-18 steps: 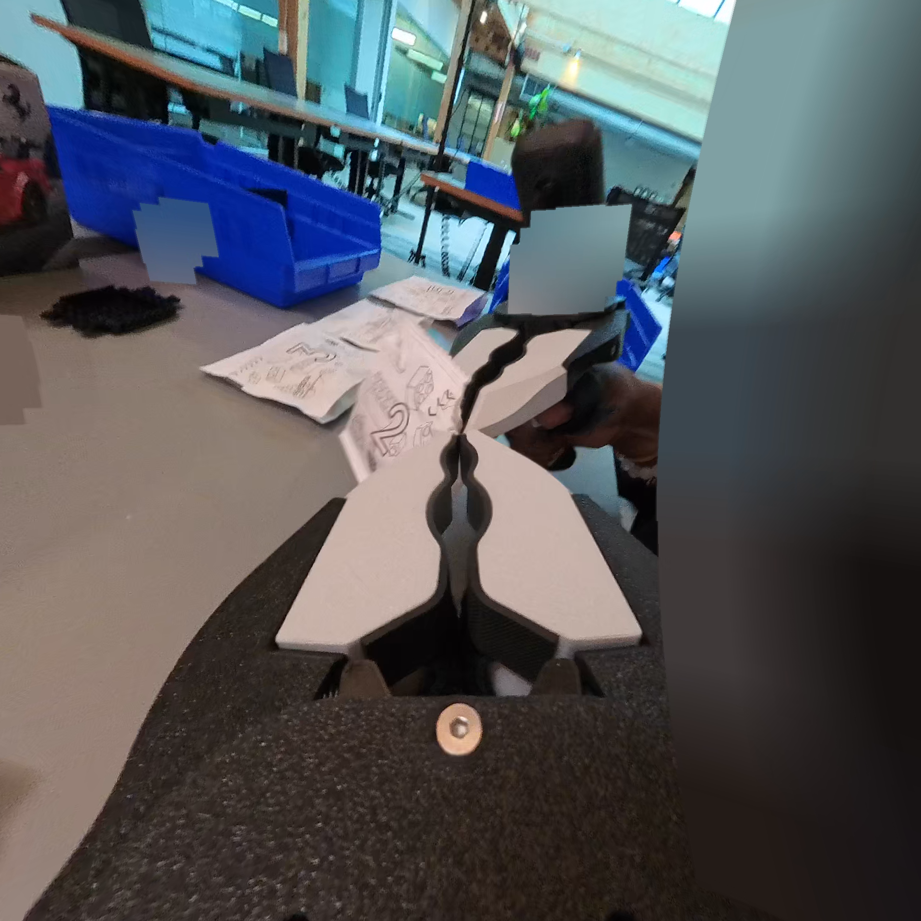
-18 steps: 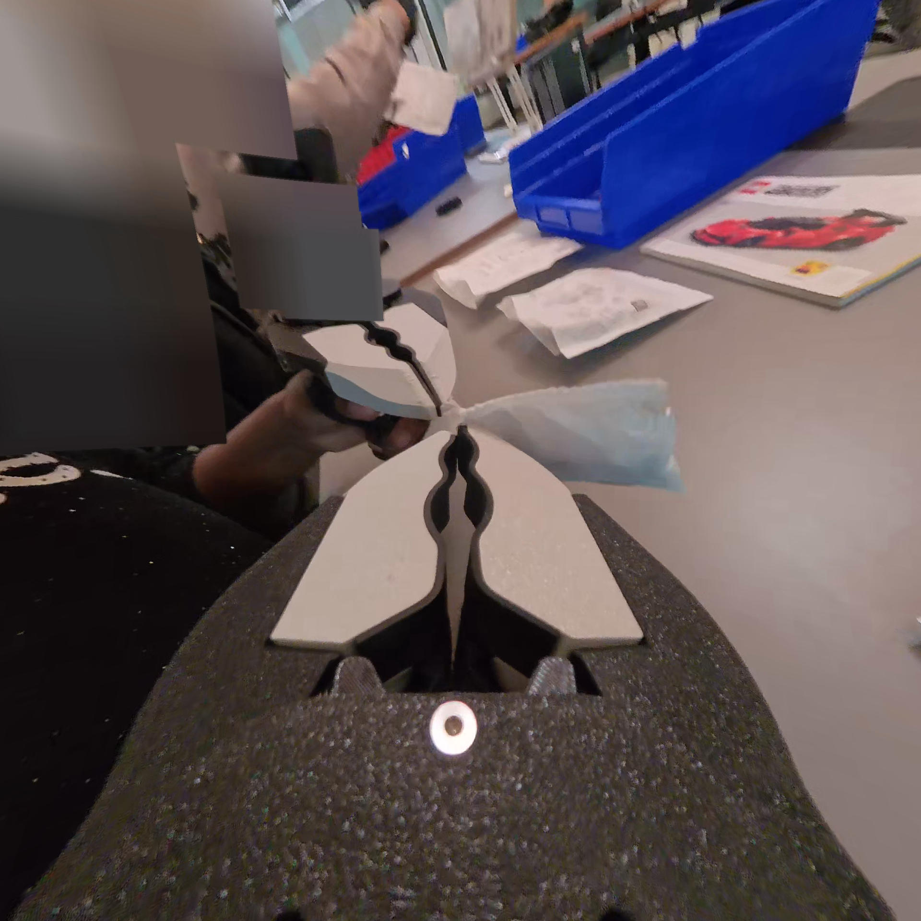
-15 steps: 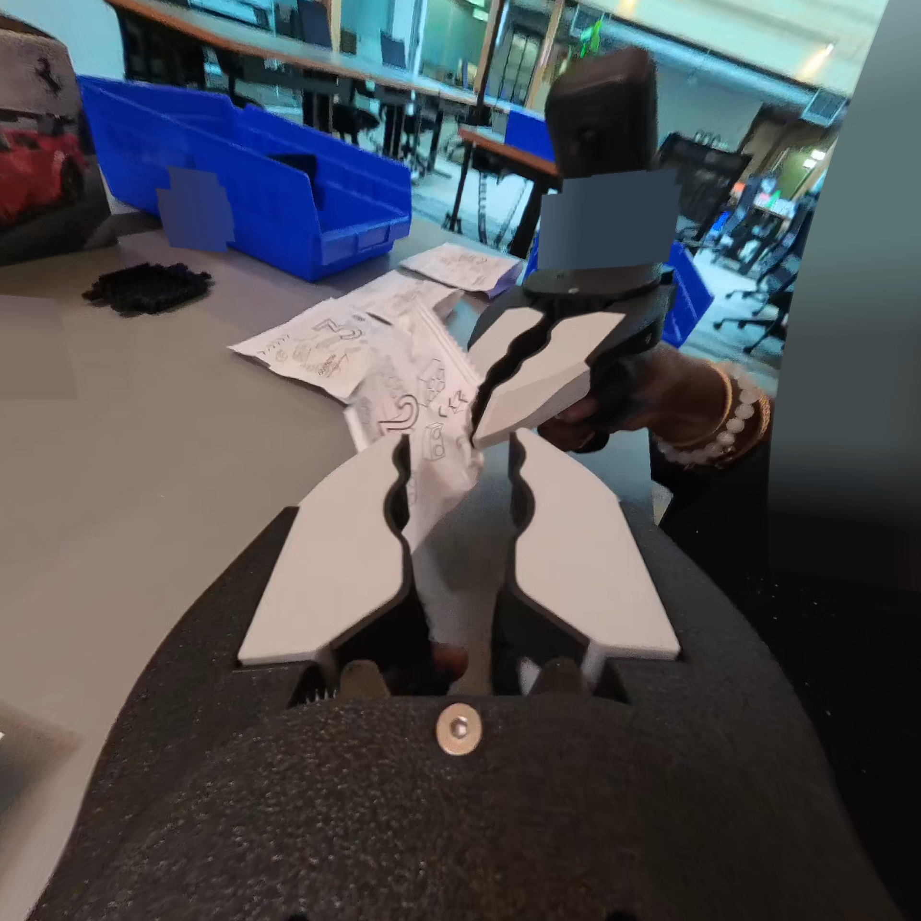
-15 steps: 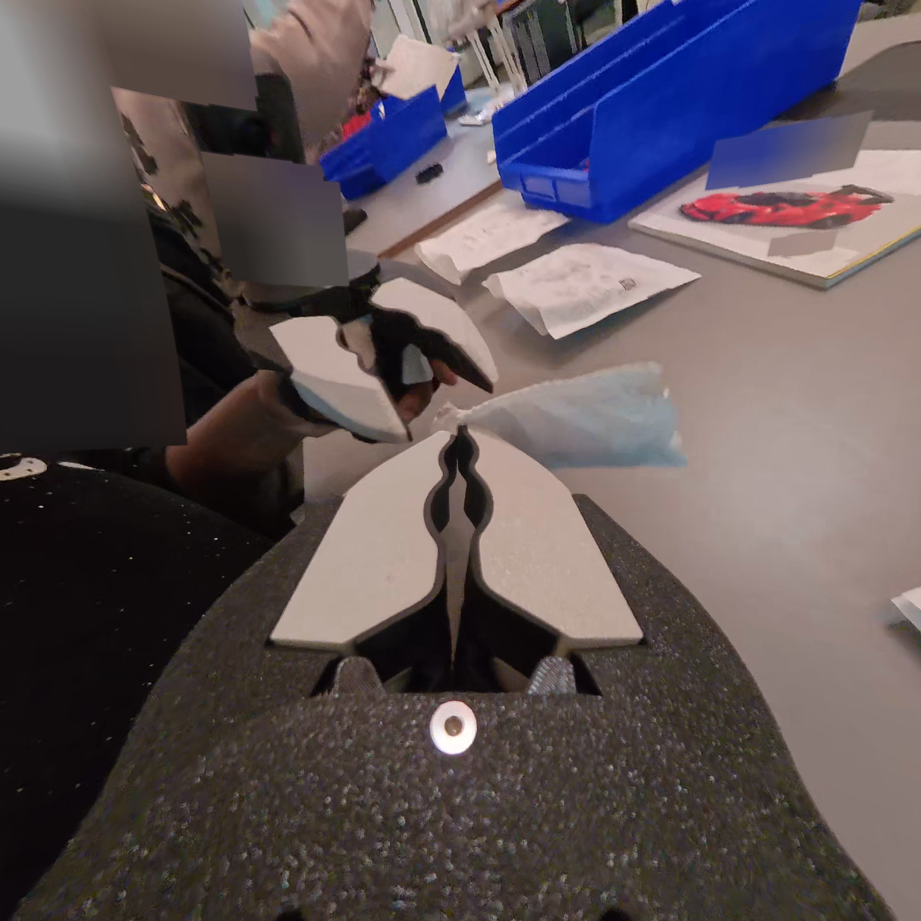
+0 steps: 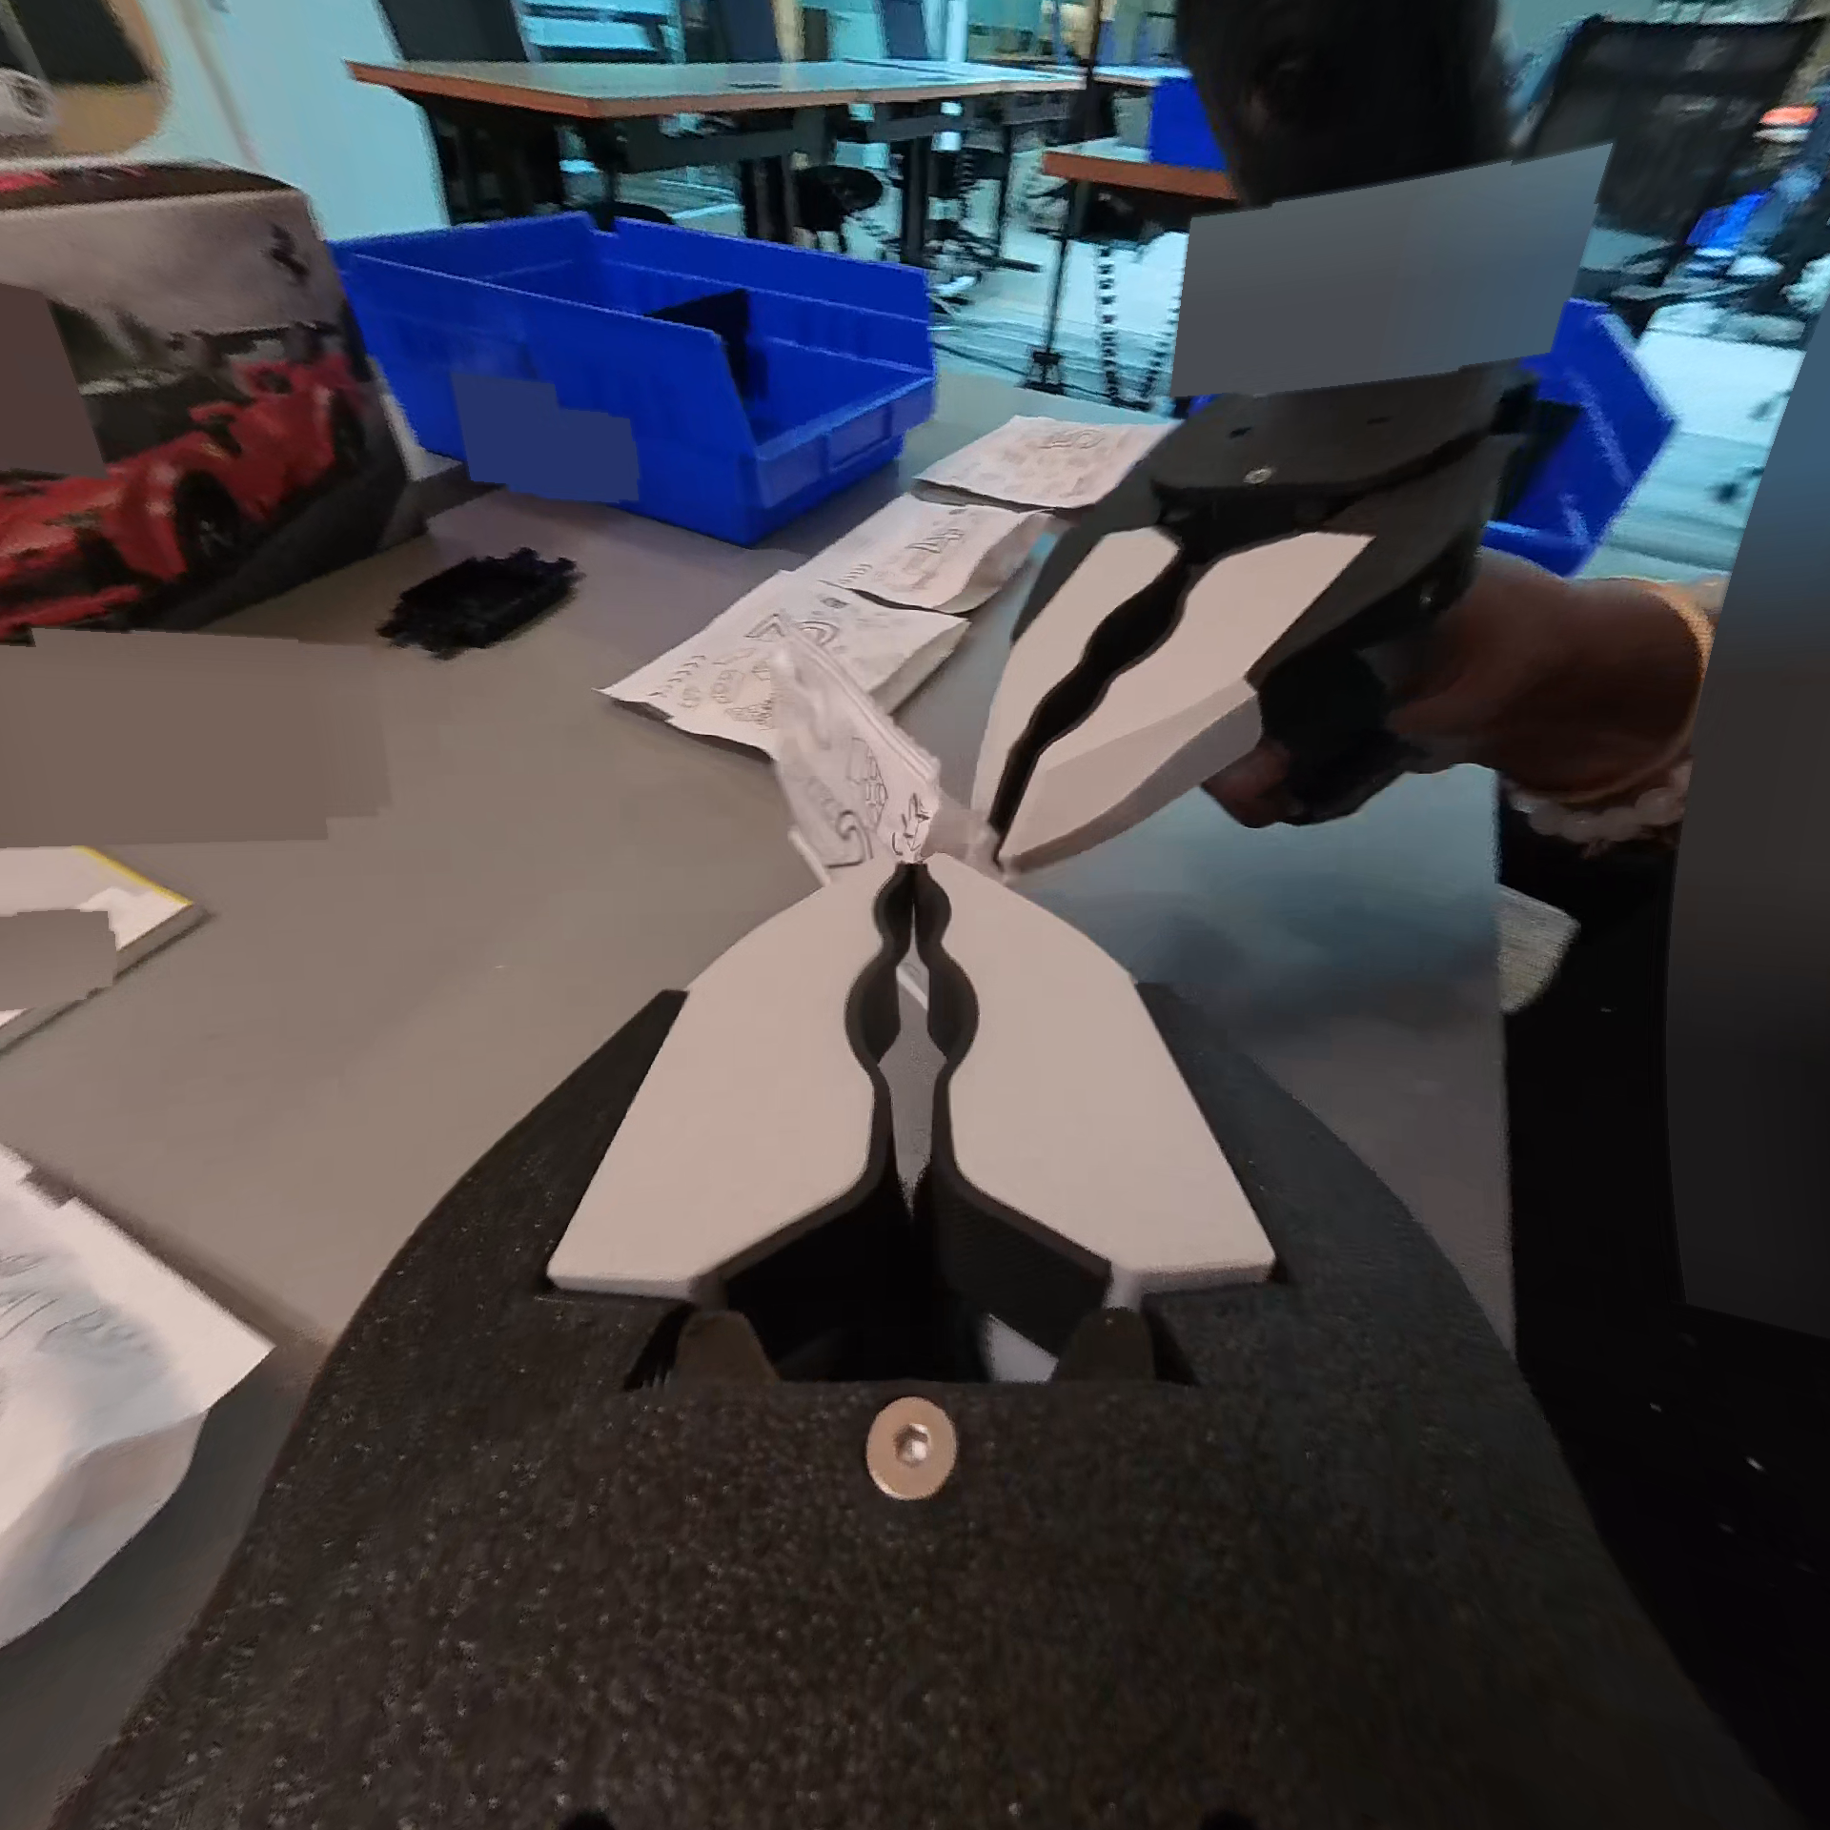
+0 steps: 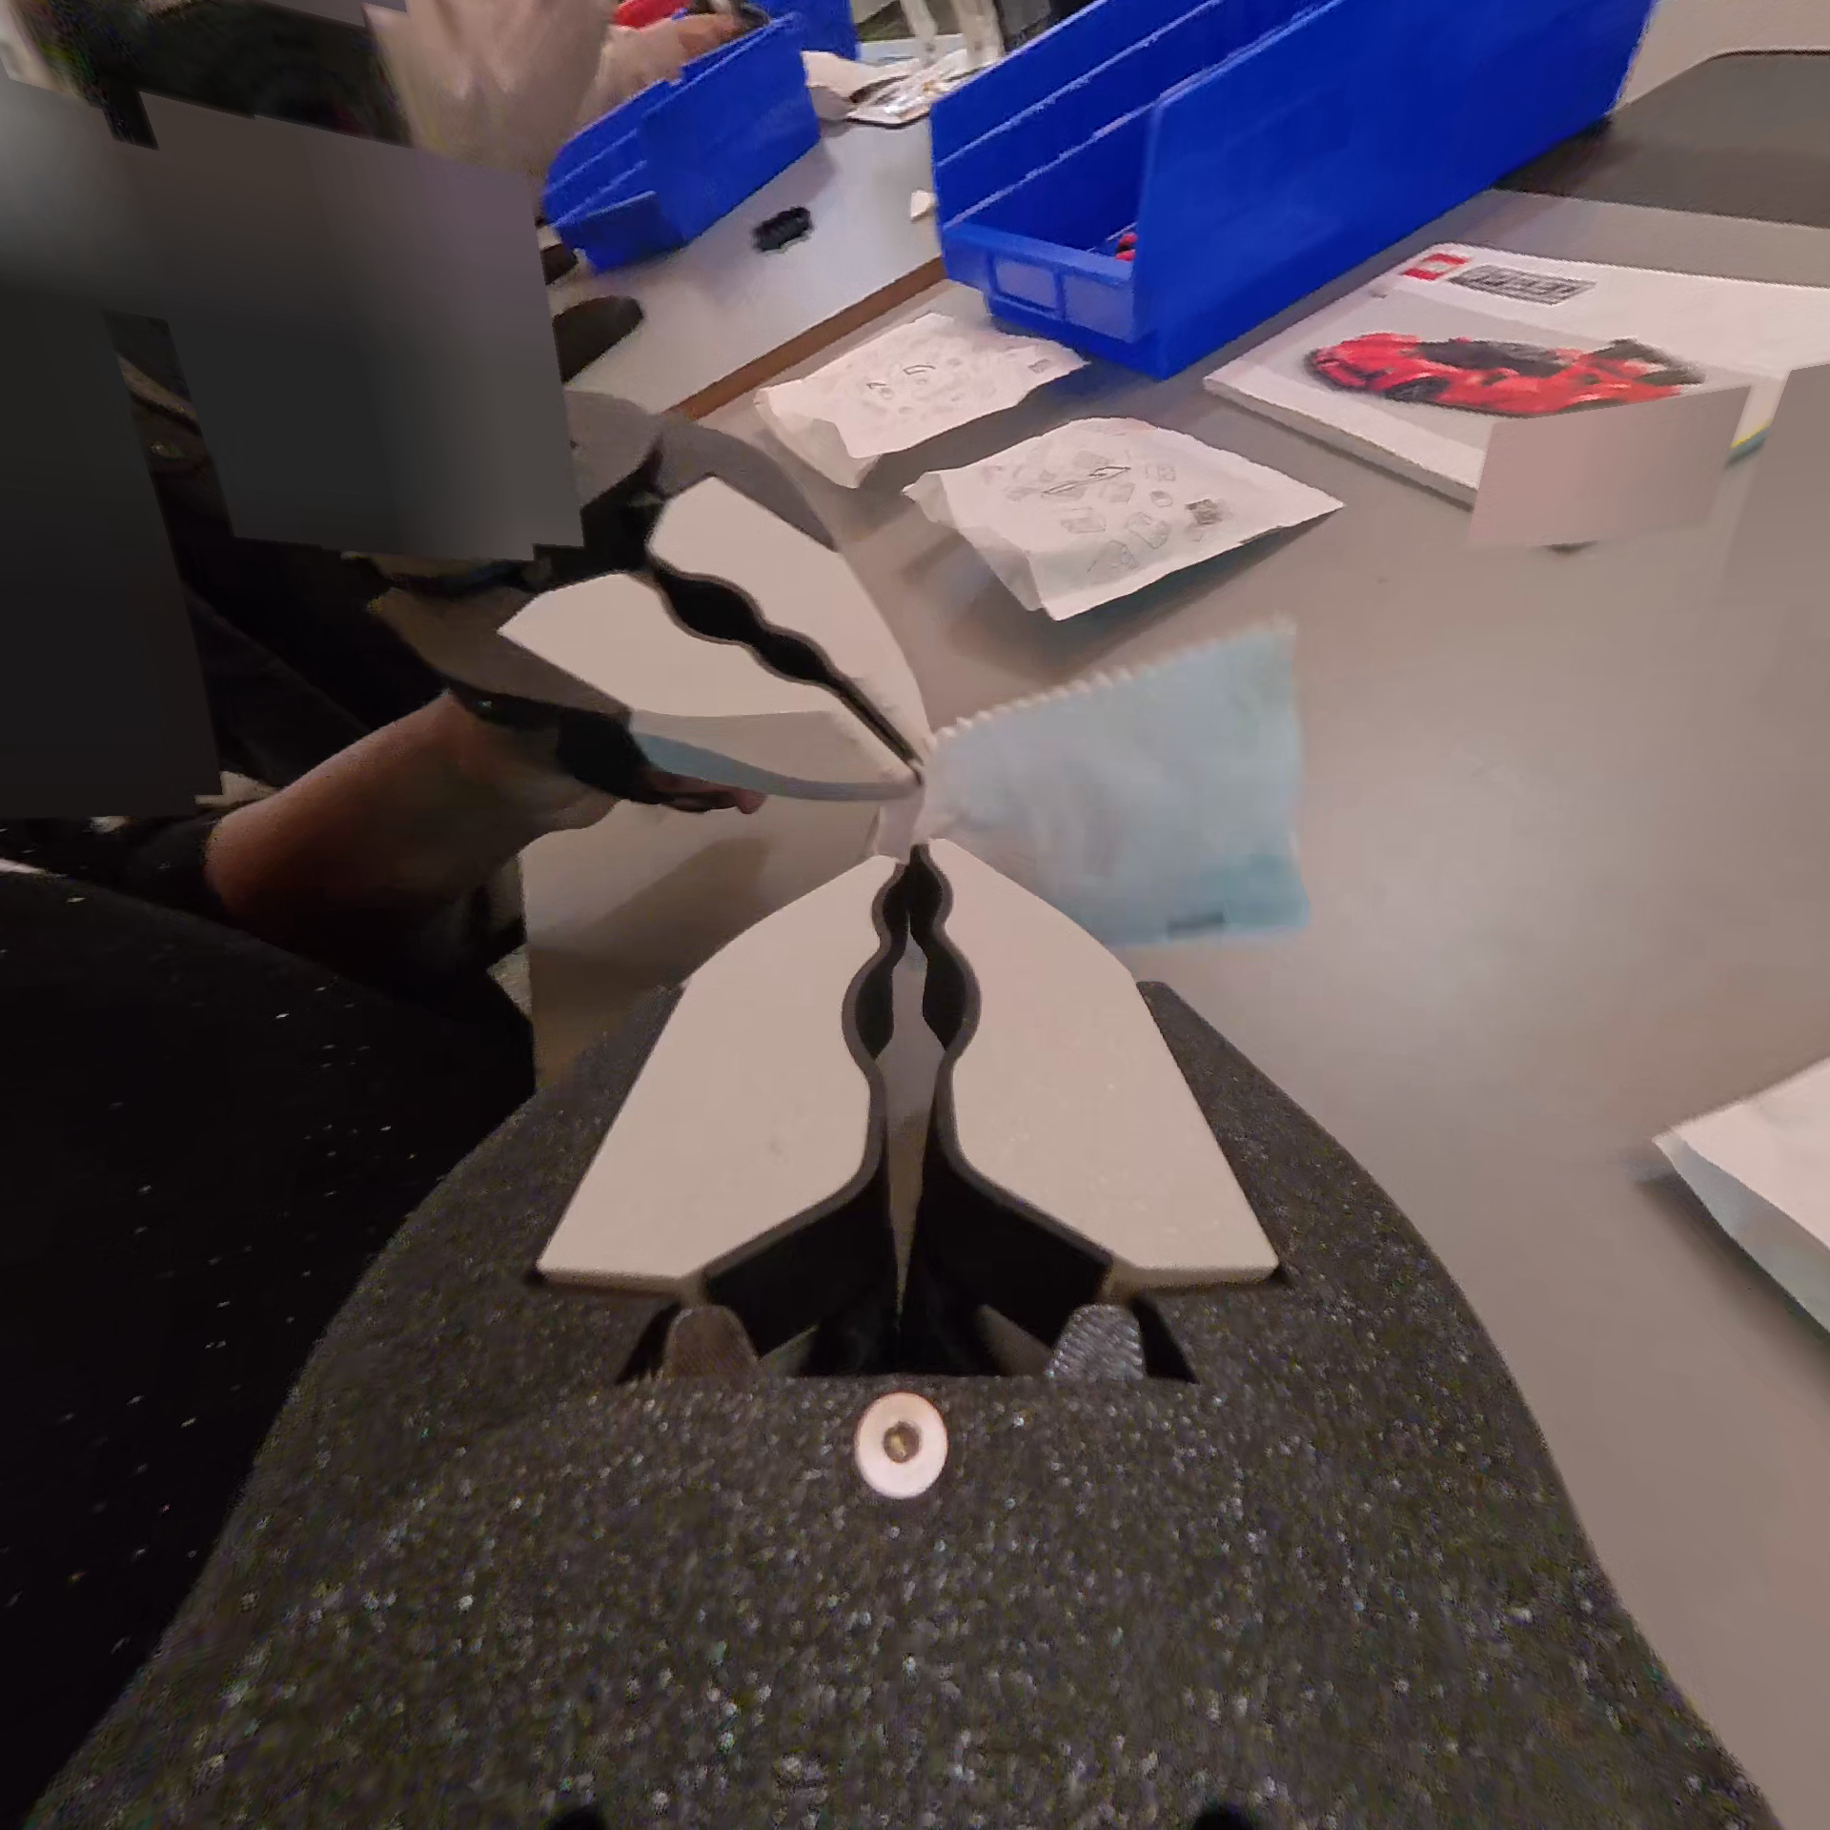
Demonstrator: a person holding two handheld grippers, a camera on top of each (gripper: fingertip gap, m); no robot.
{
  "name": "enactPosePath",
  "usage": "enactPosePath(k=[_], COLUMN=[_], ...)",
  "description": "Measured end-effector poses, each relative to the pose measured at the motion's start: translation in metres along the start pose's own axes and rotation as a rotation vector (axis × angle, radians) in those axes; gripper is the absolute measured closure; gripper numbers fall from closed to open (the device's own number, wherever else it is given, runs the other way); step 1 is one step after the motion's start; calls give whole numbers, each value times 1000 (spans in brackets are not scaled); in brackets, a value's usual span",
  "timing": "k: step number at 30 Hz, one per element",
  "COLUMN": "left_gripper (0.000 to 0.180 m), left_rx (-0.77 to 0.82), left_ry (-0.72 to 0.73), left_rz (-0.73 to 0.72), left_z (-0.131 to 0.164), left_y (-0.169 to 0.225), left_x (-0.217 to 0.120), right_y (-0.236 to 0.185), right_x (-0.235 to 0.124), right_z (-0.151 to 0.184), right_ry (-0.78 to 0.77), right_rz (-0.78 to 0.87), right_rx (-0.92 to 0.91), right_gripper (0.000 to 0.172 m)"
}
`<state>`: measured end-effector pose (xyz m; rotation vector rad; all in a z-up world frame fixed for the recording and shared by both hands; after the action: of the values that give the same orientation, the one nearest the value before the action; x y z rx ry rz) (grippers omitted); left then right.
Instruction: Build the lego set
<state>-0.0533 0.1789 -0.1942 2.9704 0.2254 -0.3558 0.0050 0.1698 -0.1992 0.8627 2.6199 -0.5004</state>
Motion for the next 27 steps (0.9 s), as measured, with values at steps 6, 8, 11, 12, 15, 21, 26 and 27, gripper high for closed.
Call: enactPosePath(k=[6,8,11,12,15,21,26,27], left_gripper=[180,180,180,180,180,180,180,180], left_rx=[-87,-98,-82,-74,-45,-22,-55,-70], left_ry=[49,29,2,-2,-3,15,19,15], left_rz=[-99,-113,-149,-158,-180,-178,-183,-175], left_z=[9,13,13,12,9,8,12,13], left_y=[3,5,4,4,6,11,7,7], left_x=[5,11,14,14,17,21,17,18], right_y=[9,9,10,9,11,17,15,15], right_x=[2,4,2,1,0,3,6,7], right_z=[9,14,9,5,0,1,4,4], right_ry=[-12,-28,-14,2,20,18,-14,-25], right_rz=[65,77,122,148,238,287,326,341], right_rx=[57,60,34,6,-49,-37,-154,-179], right_gripper=[172,172,149,149,154,165,172,172])
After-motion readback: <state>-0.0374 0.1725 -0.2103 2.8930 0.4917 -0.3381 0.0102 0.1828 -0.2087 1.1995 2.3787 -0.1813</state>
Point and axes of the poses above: each gripper's, where its closed fingertips meet, x out along the fingers, z out of its underside, y = z × x across the jaws, the point moved 3 cm from there along -x, back along the fingers, and after that the axes turned 15 degrees about z, right-handed, at the moved point
